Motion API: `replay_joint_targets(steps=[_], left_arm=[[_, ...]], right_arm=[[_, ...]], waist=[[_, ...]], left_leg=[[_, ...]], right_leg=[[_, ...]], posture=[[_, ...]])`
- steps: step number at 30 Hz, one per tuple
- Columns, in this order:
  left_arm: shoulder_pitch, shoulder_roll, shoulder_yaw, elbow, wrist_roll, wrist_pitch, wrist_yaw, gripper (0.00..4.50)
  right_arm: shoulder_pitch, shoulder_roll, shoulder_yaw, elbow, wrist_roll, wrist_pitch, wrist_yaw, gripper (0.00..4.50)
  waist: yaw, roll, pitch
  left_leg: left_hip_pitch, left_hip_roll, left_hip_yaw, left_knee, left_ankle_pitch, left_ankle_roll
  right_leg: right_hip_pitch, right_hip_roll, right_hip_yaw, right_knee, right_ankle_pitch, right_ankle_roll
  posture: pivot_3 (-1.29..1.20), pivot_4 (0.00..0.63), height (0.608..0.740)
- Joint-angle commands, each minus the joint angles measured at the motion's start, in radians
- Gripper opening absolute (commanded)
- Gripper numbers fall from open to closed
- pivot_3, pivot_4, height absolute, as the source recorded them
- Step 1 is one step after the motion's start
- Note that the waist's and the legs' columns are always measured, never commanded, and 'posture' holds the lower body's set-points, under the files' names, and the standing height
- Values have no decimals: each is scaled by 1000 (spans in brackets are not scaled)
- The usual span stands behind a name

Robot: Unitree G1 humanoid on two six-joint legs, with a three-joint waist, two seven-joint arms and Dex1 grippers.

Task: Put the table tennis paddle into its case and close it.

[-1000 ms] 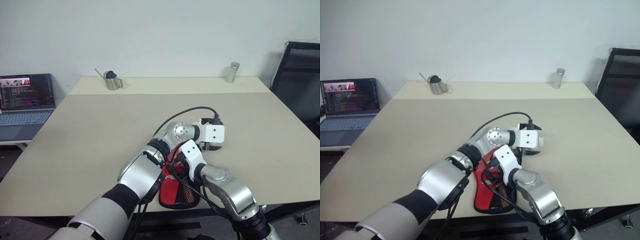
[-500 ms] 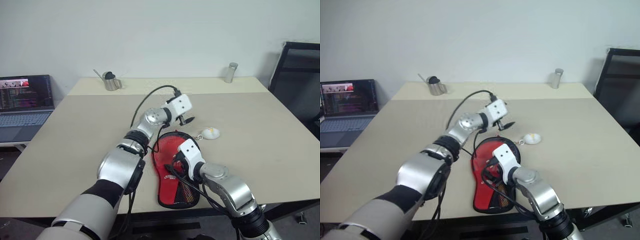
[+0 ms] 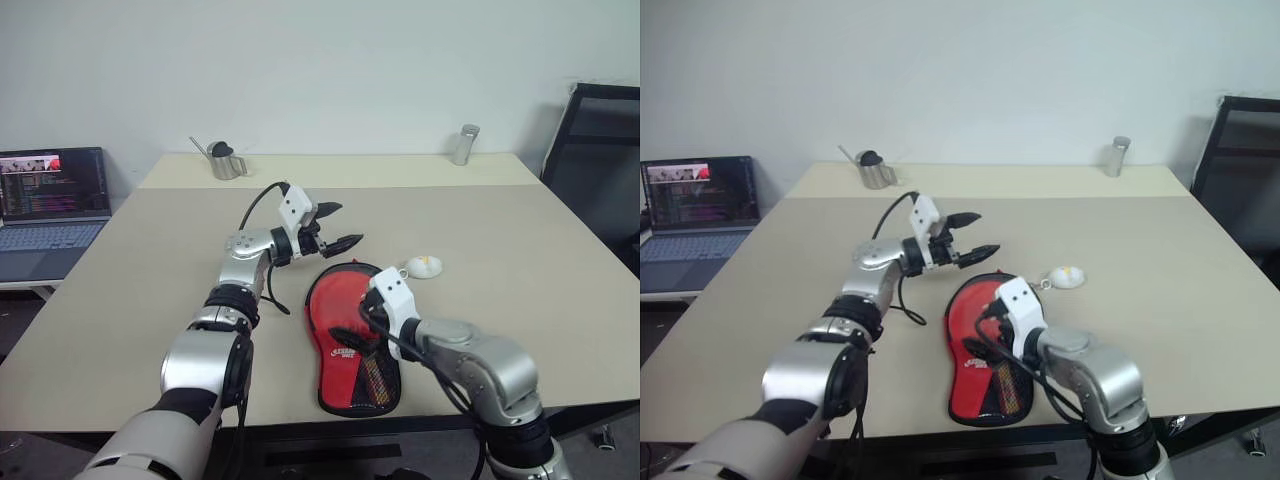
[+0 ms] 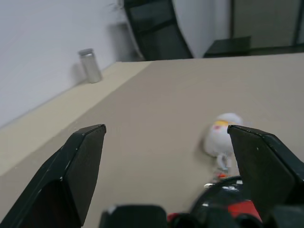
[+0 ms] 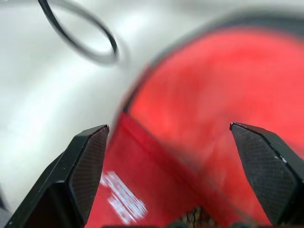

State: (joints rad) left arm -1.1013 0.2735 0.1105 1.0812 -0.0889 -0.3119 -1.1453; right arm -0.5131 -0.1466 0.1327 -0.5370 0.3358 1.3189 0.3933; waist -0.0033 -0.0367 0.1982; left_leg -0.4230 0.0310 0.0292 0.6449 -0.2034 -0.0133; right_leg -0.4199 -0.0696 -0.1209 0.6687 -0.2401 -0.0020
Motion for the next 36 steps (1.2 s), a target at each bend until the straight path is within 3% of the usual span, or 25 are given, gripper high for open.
replay_joint_targets(steps=[1, 4, 9, 13, 17, 22, 26, 36], left_arm=[[55, 20, -30, -143, -41, 69, -87, 4473], [102, 26, -61, -199, -33, 94, -98, 4473], [144, 15, -120, -213, 9, 70, -70, 4473], [168, 1, -173, -189, 53, 32, -34, 4473], [171, -16, -199, -165, 64, 30, -12, 4473], [164, -17, -213, -135, 71, 20, 4, 4473], [169, -20, -214, -139, 64, 28, 10, 4473], [214, -28, -227, -205, 57, 47, 9, 4473]], right_arm=[[-56, -62, -94, -110, 94, 60, 62, 4500], [-98, -150, -157, -145, 163, 89, 122, 4500], [-111, -418, -160, -109, 208, -25, 276, 4500], [-104, -599, -59, 20, 93, -263, 357, 4500], [-155, -687, 84, 259, -107, -572, 405, 4500], [-242, -672, 235, 602, -343, -971, 448, 4500], [-319, -614, 280, 832, -444, -1162, 458, 4500], [-552, -449, 323, 1445, -626, -1438, 418, 4500]], waist=[[0, 0, 0], [1, 0, 0], [3, 0, 0], [4, 0, 0], [2, 0, 0], [1, -1, 0], [2, -1, 1], [2, 0, 1]], left_leg=[[0, 0, 0, 0, 0, 0], [0, 0, 0, 0, 0, 0], [0, -1, 0, 0, 0, 0], [-1, -2, 1, 0, 0, 0], [-1, -2, 3, 0, 0, 0], [-1, -2, 4, 0, 0, 0], [-1, -2, 5, 0, 0, 0], [-1, -2, 6, 0, 0, 0]], right_leg=[[0, 0, 0, 0, 0, 0], [0, 0, 0, 0, 0, 0], [1, 0, 0, -1, 0, 0], [1, 0, 0, -2, 0, 0], [1, 0, 0, -3, 0, 1], [0, 2, -1, -3, 1, 1], [0, 2, -1, -3, 1, 2], [0, 1, 0, -3, 2, 1]], posture=[[0, 150, 740], [0, 150, 740], [0, 150, 740], [0, 150, 740], [0, 150, 740], [0, 150, 740], [0, 150, 740], [0, 150, 740]])
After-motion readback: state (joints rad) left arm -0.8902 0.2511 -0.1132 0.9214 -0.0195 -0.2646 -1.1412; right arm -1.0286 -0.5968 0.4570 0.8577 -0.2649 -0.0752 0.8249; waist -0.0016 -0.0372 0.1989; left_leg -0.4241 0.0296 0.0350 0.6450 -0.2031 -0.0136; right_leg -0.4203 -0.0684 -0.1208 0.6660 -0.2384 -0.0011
